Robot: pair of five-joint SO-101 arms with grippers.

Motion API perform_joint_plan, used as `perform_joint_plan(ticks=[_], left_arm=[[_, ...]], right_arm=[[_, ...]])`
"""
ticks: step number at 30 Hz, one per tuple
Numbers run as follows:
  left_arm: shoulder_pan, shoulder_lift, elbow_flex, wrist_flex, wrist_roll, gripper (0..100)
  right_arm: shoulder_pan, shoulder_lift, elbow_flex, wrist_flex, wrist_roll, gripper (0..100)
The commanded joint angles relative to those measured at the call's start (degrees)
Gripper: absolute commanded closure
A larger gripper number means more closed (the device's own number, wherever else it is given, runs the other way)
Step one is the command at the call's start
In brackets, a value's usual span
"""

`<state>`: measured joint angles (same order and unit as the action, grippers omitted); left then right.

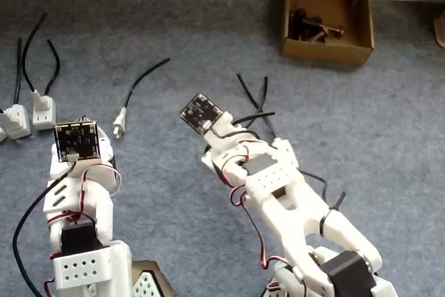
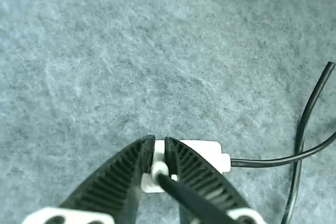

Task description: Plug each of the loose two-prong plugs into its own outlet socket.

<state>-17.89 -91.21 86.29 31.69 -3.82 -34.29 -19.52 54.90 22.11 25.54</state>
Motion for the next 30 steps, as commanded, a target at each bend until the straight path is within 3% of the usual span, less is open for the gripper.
perform_joint_plan(ticks=[1, 8, 14, 30], left_arm=[[-0.1, -0.7, -0.7, -1.0, 0.4, 99], [0.6, -0.7, -0.6, -0.9, 0.4, 99], [1.1, -0.7, 0.0, -1.0, 0.3, 99], [1.1, -0.7, 0.0, -1.0, 0.3, 99]], right_arm=[[-0.6, 0.0, 0.0, -0.4, 0.3, 98.9], [-0.6, -0.4, 0.0, -0.5, 0.3, 98.7], [-0.6, -0.7, -0.2, -0.5, 0.5, 89.2], [-1.9, -0.7, -3.6, -0.2, 0.3, 80.7]])
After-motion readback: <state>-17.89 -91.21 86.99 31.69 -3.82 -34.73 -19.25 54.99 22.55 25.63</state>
